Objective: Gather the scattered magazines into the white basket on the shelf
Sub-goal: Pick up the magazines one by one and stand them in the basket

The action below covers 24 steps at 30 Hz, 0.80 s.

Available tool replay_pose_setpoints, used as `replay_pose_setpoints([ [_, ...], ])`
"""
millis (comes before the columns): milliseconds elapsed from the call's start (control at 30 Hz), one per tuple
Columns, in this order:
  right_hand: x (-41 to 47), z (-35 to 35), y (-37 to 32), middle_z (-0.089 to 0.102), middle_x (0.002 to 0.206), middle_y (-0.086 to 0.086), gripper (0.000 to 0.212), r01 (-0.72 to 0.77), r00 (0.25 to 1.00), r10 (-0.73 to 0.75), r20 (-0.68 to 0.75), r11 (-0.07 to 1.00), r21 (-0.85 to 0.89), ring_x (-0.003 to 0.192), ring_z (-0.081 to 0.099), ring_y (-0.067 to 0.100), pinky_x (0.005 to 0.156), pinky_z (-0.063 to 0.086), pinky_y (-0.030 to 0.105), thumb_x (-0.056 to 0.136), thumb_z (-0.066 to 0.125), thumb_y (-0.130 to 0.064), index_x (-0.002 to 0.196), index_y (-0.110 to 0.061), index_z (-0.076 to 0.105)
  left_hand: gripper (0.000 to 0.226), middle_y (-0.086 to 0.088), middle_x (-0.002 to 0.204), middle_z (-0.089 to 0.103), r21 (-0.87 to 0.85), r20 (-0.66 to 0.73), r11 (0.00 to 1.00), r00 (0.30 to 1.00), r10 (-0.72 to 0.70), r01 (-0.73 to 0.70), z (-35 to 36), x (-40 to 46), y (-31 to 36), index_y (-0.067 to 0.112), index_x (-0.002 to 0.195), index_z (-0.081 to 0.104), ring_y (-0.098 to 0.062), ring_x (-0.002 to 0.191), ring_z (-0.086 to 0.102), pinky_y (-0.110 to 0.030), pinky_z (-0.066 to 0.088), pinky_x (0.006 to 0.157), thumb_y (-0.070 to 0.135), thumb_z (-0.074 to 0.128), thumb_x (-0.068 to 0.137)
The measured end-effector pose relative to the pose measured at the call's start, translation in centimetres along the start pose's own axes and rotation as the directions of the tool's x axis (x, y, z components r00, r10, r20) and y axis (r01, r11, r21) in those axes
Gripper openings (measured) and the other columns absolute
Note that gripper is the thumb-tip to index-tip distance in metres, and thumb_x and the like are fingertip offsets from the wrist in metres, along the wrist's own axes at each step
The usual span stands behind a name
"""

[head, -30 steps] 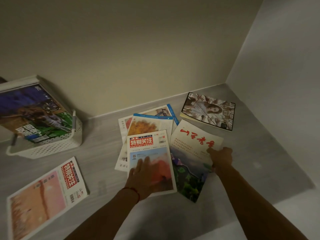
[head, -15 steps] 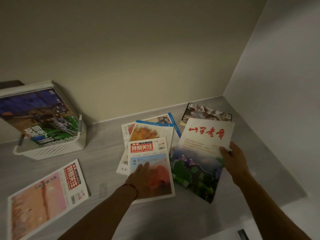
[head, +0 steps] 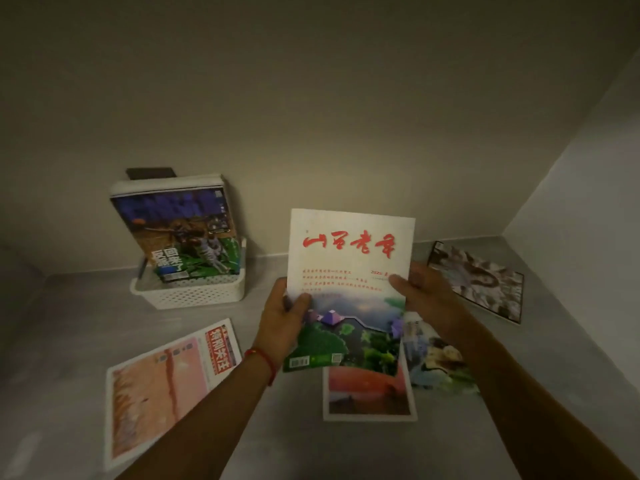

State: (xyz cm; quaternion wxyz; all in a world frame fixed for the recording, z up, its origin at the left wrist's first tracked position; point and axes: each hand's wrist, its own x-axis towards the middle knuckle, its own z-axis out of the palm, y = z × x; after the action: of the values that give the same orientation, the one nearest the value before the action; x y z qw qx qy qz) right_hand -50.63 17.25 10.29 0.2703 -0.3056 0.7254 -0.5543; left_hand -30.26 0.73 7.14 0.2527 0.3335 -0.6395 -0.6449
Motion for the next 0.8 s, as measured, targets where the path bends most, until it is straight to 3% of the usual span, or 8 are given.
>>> replay_pose_setpoints([
  [133, 3.2, 9.6, -3.4, 0.071, 0.119, 0.005, 0.024, 0.050, 0.998, -0.057, -0.024, 0.977, -0.208, 0.095, 0.068, 0.013, 0.075, 0.056, 0.023, 0.094, 0.062, -0.013, 0.117, -0.019, 0.068, 0.029, -0.003, 0.123, 0.069, 0.133, -0.138, 0.990, 0.990, -0.030, 0.049, -9.8, 1.9, 0.3, 0.019, 0.124, 0.058, -0.023, 0.098, 0.072, -0.031, 0.064, 0.074, 0.016, 0.061, 0.096],
  [200, 5.2, 13.6, -5.3, 0.073, 0.115, 0.005, 0.025, 0.098, 0.995, -0.103, 0.008, 0.922, -0.375, 0.086, 0.067, 0.012, 0.067, 0.052, 0.019, 0.092, 0.064, -0.018, 0.116, -0.013, 0.070, 0.024, -0.002, 0.117, 0.071, 0.253, -0.221, 0.968, 0.974, 0.046, 0.012, -14.5, 3.1, 1.0, 0.018, 0.118, 0.064, -0.023, 0.097, 0.072, -0.025, 0.061, 0.070, 0.021, 0.065, 0.094],
  [267, 7.1, 17.1, -7.6, 0.074, 0.111, 0.007, 0.026, 0.147, 0.987, -0.158, 0.008, 0.896, -0.419, 0.083, 0.067, 0.012, 0.065, 0.054, 0.020, 0.088, 0.069, -0.019, 0.112, -0.010, 0.072, 0.022, -0.004, 0.113, 0.071, 0.427, -0.312, 0.904, 0.933, 0.181, -0.033, -18.9, 4.4, 2.3, 0.016, 0.110, 0.068, -0.021, 0.095, 0.069, -0.020, 0.055, 0.066, 0.028, 0.067, 0.092],
  [300, 8.1, 18.7, -8.7, 0.075, 0.108, 0.007, 0.025, 0.173, 0.980, -0.197, -0.013, 0.889, -0.424, 0.081, 0.067, 0.011, 0.063, 0.053, 0.015, 0.086, 0.072, -0.020, 0.109, -0.010, 0.074, 0.023, -0.007, 0.111, 0.072, 0.493, -0.341, 0.869, 0.910, 0.237, -0.041, -20.9, 5.2, 3.1, 0.015, 0.106, 0.070, -0.021, 0.093, 0.069, -0.024, 0.057, 0.067, 0.032, 0.068, 0.091],
  [433, 11.9, 24.5, -12.3, 0.075, 0.110, 0.003, 0.031, 0.253, 0.954, -0.297, -0.034, 0.861, -0.441, 0.081, 0.069, 0.008, 0.050, 0.039, -0.005, 0.081, 0.075, -0.022, 0.111, -0.015, 0.074, 0.025, -0.013, 0.109, 0.076, 0.514, -0.416, 0.857, 0.865, 0.282, -0.033, -26.6, 8.2, 4.9, 0.009, 0.099, 0.072, -0.028, 0.095, 0.072, -0.036, 0.059, 0.080, 0.032, 0.069, 0.090],
  [600, 15.6, 28.9, -11.0, 0.075, 0.109, 0.011, 0.029, 0.162, 0.972, -0.225, -0.074, 0.858, -0.488, 0.085, 0.072, 0.015, 0.046, 0.037, -0.002, 0.084, 0.070, -0.018, 0.111, -0.007, 0.073, 0.028, -0.014, 0.105, 0.075, 0.404, -0.472, 0.911, 0.872, 0.128, 0.085, -29.1, 11.4, 3.8, 0.008, 0.102, 0.074, -0.026, 0.085, 0.067, -0.025, 0.050, 0.075, 0.032, 0.061, 0.095],
  [700, 17.3, 29.6, -9.7, 0.072, 0.114, 0.014, 0.031, 0.107, 0.975, -0.193, -0.111, 0.845, -0.524, 0.095, 0.072, 0.026, 0.059, 0.046, 0.009, 0.088, 0.069, -0.021, 0.113, -0.003, 0.070, 0.030, -0.008, 0.107, 0.076, 0.312, -0.442, 0.948, 0.893, 0.082, 0.068, -29.4, 12.6, 2.9, 0.014, 0.109, 0.076, -0.019, 0.084, 0.066, -0.017, 0.048, 0.070, 0.037, 0.066, 0.092],
  [800, 18.7, 29.4, -9.1, 0.071, 0.117, 0.014, 0.036, 0.046, 0.974, -0.150, -0.169, 0.864, -0.502, 0.098, 0.071, 0.028, 0.060, 0.050, 0.014, 0.087, 0.071, -0.023, 0.117, -0.004, 0.068, 0.031, -0.006, 0.106, 0.076, 0.236, -0.429, 0.968, 0.903, 0.022, 0.089, -29.2, 14.1, 2.4, 0.015, 0.108, 0.077, -0.021, 0.087, 0.068, -0.023, 0.053, 0.075, 0.037, 0.069, 0.089],
])
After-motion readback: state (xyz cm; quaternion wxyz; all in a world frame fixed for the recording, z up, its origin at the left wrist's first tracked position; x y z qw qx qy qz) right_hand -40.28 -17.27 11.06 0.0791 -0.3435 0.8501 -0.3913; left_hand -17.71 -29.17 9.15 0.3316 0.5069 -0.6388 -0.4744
